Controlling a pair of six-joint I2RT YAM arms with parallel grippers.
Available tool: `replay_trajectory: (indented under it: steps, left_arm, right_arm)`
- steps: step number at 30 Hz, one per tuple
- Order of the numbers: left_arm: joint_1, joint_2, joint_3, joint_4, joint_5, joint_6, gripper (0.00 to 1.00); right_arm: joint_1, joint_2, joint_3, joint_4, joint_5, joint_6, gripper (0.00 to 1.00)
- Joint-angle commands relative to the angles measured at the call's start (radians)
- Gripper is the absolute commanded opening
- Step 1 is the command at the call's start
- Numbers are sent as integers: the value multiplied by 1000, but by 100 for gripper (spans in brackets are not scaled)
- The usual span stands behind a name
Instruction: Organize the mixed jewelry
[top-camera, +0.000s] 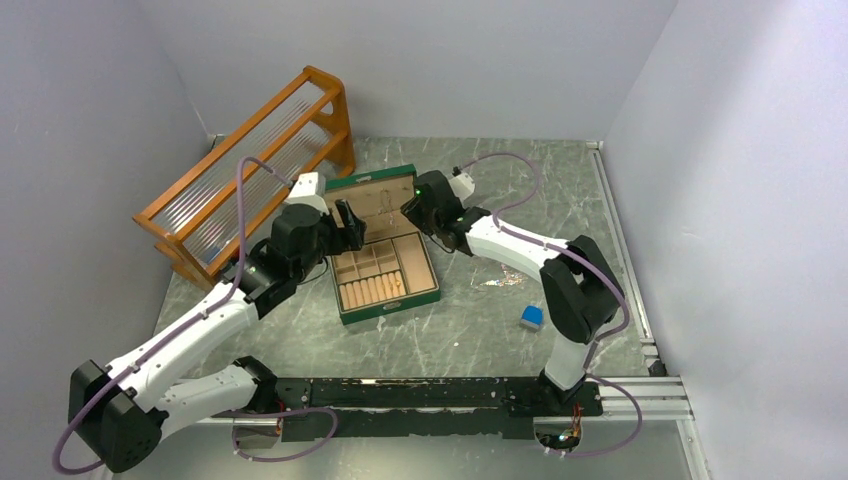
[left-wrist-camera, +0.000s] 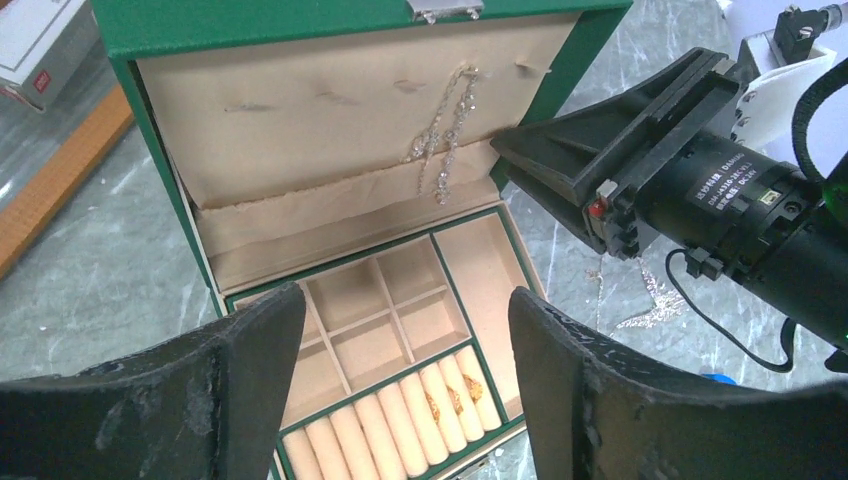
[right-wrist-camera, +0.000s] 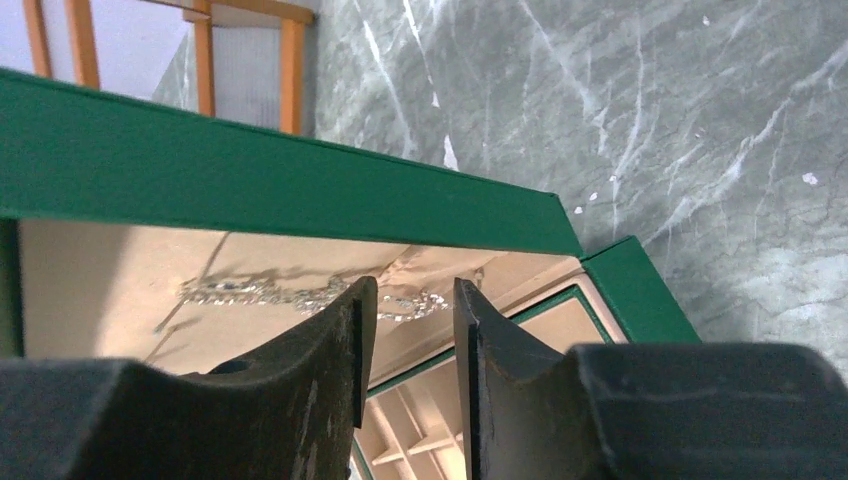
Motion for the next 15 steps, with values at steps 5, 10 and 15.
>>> replay_trajectory:
  steps: [5,10,15]
  left_arm:
    - [7,24,-13,36,18,-16,82]
    - [7,35,-14,53,27,-20,82]
    - [8,51,-9,61,33,-22,81]
  right_arm:
    - [28,41,33,39,129,134,41]
    - [29,78,59,28,131,160,41]
    - [29,104,64,11,128,193,39]
